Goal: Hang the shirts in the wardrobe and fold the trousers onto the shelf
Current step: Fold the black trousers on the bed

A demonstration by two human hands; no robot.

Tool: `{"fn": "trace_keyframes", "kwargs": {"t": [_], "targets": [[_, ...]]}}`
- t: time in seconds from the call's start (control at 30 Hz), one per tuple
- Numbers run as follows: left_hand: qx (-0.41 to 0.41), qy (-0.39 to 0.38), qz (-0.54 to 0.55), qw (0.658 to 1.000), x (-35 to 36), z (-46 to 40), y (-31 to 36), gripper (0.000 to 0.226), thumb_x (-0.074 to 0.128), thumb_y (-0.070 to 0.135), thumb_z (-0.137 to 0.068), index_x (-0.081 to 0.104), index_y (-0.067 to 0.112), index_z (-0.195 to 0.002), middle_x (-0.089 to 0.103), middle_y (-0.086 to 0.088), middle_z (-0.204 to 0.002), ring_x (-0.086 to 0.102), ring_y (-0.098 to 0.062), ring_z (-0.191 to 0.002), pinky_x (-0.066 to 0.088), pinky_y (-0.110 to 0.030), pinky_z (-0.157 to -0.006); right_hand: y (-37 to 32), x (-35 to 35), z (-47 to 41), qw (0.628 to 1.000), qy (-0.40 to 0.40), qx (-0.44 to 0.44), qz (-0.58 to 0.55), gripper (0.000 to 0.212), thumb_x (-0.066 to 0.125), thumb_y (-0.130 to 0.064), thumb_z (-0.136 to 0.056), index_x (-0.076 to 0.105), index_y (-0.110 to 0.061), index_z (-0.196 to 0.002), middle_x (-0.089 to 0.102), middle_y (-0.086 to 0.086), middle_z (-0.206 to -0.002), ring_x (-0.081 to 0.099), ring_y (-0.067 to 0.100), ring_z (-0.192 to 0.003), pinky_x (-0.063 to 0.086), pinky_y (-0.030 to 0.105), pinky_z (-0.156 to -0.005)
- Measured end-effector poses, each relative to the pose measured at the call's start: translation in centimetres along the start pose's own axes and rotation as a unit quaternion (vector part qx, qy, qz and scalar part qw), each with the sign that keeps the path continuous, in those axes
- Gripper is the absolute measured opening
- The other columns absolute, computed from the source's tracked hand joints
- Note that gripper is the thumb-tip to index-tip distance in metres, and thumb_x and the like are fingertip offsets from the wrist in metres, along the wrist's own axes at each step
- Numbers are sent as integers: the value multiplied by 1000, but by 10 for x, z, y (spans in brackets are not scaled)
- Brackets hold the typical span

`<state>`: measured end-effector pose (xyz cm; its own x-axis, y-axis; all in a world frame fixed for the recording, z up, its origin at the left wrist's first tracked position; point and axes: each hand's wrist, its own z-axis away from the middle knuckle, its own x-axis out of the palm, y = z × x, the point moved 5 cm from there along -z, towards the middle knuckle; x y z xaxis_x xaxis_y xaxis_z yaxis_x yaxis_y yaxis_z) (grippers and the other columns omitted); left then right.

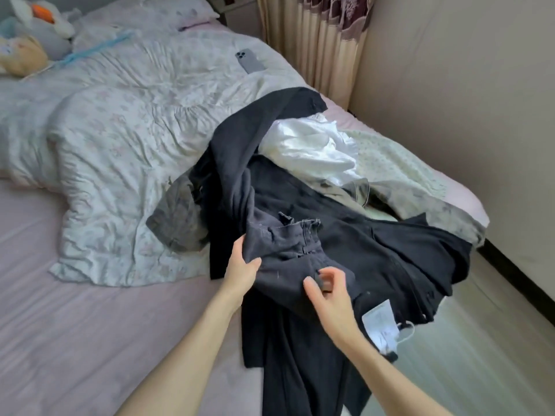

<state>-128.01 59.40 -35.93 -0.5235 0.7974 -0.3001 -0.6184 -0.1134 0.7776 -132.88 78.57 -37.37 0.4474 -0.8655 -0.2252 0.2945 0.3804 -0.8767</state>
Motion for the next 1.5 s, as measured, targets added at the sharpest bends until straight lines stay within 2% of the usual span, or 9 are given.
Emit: {"fn": "trace_keyframes", "kwargs": {"t": [0.2,0.3,0.4,0.5,0.7,1.03,1.17,1.3,1.5], "targets": [[36,-27,60,997,-49,102,-55,66,47,-12,-88,29,19,-143,40,-2,-144,41,-17,-131,32,-37,-111,30,48,53,903,34,357,-237,88,72,-44,-76,24,-13,-144,52,12,-128,56,25,-93,49,36,-81],[55,-20,72,996,-95,145,-97,68,46,-17,-85,31,18,-142,41,1,-142,41,-14,-130,31,-32,-111,51,99,102,856,-67,406,-312,55,60,-40,-87,49,-7,-130,58,16,-126,56,32,-112,43,42,-99],[40,6,76,996,-147,175,-144,66,47,-15,-86,32,19,-141,40,8,-137,42,-8,-122,36,-16,-98,61,141,154,837,-136,420,-323,31,50,-39,-92,60,-11,-99,68,14,-81,58,26,-68,48,20,-67],[-30,92,82,992,-209,198,-209,55,47,-6,-91,33,14,-141,44,1,-136,44,-13,-119,37,-20,-94,69,178,191,897,-160,376,-172,21,56,-23,-92,54,-12,-109,61,11,-80,51,17,-55,38,16,-42],[-194,153,-133,960,-279,218,-323,65,50,10,-93,16,14,-148,23,-18,-150,30,-35,-134,28,-42,-110,71,211,230,941,-259,195,95,26,50,-20,-93,58,-14,-118,65,0,-89,56,12,-80,47,22,-71],[-30,-16,-451,892,-210,162,-363,97,60,51,-82,-11,34,-147,-14,-4,-157,-11,-30,-143,10,-54,-113,141,211,197,942,-172,90,272,59,49,-19,-93,23,-15,-146,34,8,-147,39,24,-131,34,31,-104],[112,-38,-538,835,-202,131,-353,72,58,51,-84,23,34,-146,10,2,-157,-2,-25,-144,0,-50,-114,174,234,176,925,-176,203,268,57,52,-36,-91,34,-9,-138,54,7,-119,54,25,-104,42,31,-84],[104,-95,-384,913,-197,122,-335,24,55,31,-92,66,22,-112,62,6,-119,58,-19,-108,42,-29,-87,188,260,171,941,-96,312,92,36,56,-35,-89,45,-11,-114,53,7,-96,55,24,-93,48,34,-81],[112,-47,-197,973,-209,138,-296,55,63,26,-86,39,26,-135,50,6,-128,55,-6,-104,49,-29,-89,90,273,164,971,-163,18,172,24,37,2,-90,54,-13,-99,58,-4,-87,53,3,-79,41,15,-72]]}}
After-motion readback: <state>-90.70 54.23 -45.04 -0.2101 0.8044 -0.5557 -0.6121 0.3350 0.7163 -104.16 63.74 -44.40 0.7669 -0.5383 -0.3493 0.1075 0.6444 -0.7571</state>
